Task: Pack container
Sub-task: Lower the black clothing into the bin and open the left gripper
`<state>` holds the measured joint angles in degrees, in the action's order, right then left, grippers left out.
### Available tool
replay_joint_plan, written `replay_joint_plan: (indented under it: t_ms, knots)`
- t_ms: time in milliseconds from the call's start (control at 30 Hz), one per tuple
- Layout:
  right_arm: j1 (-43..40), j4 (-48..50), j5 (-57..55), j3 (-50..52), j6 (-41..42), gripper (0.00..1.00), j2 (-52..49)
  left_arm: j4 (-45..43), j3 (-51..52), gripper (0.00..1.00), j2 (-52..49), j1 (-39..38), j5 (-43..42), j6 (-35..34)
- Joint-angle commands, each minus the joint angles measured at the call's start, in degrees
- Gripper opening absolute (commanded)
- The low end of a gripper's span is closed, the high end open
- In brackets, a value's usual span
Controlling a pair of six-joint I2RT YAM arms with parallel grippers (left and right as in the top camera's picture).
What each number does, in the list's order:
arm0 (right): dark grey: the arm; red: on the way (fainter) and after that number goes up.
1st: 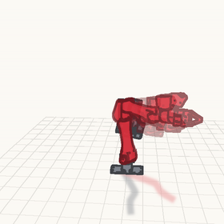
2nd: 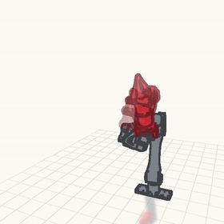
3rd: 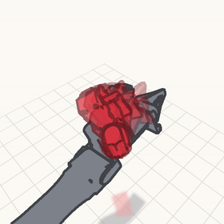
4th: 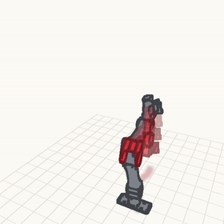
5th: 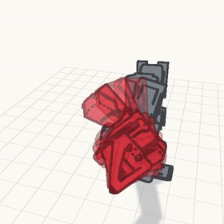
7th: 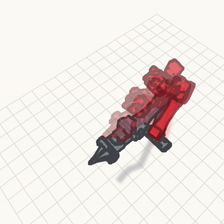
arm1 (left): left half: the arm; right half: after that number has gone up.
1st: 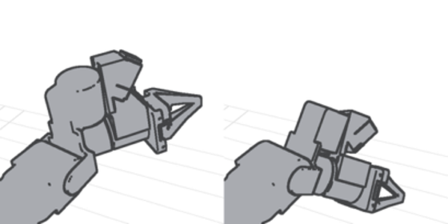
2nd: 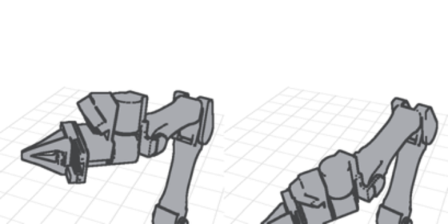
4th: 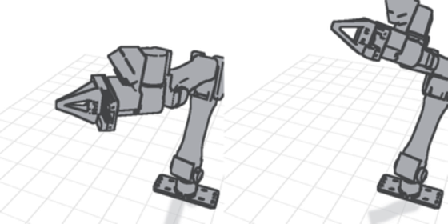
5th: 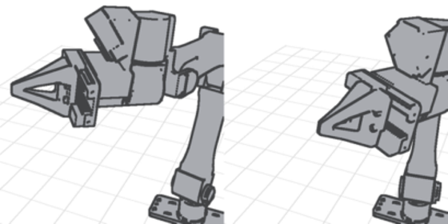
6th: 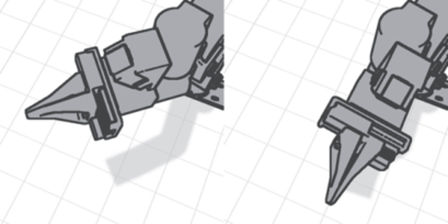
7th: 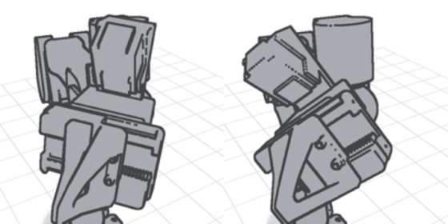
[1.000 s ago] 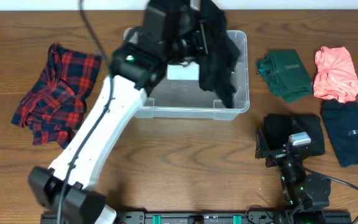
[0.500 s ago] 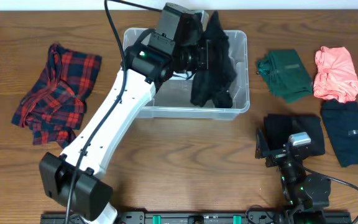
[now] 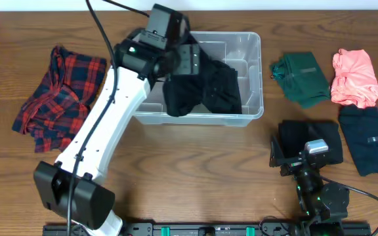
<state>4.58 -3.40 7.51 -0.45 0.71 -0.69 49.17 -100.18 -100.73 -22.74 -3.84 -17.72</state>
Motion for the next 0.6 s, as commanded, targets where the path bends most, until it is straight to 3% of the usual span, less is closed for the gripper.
replay_joint_plan:
  t_ms: [0,267,433,567]
  knots:
    - [-0.39,-0.24,-0.20,0.13,-0.57,0.99,0.35,0.07,-1.68,0.86,1.33,1.53,9.86,5.11]
    - [-0.39,-0.22,-0.20,0.13,-0.57,0.99,0.35,-0.15,-1.68,0.87,1.33,1.95,19.93,12.15]
    - [-0.39,-0.22,-0.20,0.13,-0.57,0.99,0.35,0.44,-1.68,0.86,1.33,1.51,16.72,12.35]
    - [-0.39,-0.22,-0.20,0.13,-0.57,0.99,0.35,2.25,-1.55,0.75,0.72,0.44,11.21,11.30]
